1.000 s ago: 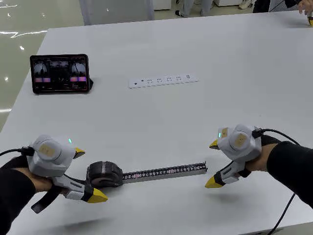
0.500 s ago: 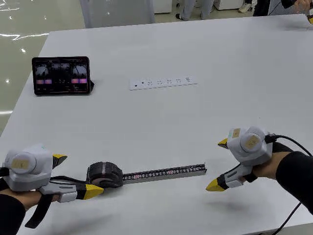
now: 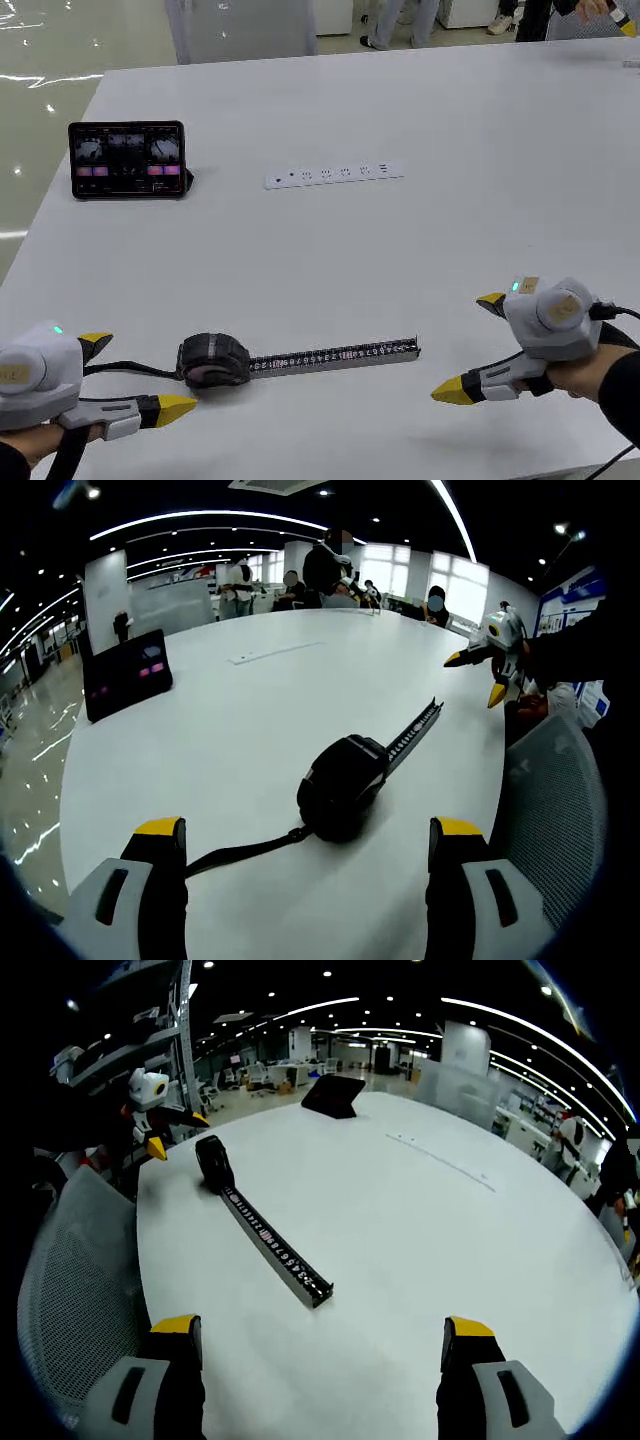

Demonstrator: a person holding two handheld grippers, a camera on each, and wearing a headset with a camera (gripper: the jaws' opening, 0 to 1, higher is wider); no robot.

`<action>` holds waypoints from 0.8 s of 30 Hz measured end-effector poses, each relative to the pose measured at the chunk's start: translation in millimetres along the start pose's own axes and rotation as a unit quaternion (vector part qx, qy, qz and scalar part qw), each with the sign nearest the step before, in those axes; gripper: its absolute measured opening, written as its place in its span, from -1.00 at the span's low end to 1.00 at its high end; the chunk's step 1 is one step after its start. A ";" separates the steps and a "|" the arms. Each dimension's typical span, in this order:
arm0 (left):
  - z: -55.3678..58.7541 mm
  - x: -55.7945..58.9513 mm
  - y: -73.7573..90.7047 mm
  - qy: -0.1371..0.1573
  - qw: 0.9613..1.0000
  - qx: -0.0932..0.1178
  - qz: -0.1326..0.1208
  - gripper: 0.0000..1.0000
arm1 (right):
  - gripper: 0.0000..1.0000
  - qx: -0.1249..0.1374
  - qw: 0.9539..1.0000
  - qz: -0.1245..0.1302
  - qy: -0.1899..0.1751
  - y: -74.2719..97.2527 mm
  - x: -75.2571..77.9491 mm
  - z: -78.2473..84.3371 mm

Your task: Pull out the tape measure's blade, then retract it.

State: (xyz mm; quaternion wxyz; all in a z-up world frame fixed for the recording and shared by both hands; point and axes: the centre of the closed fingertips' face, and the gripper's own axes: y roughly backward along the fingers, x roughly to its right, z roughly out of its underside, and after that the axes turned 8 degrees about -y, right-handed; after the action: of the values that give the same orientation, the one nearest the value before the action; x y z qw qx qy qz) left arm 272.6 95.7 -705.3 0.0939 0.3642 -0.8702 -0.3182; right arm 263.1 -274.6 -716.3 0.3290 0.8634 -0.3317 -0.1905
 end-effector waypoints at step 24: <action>29.1 11.2 45.2 -0.019 1.000 0.002 -0.006 0.98 | 0.98 0.043 0.998 0.041 -0.016 49.5 -22.6 31.1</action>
State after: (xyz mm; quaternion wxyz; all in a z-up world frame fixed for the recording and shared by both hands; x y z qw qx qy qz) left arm 227.2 126.0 -700.7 0.0741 0.3637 -0.8704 -0.3236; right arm 207.9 -300.4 -701.5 0.2941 0.8590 -0.3802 -0.1761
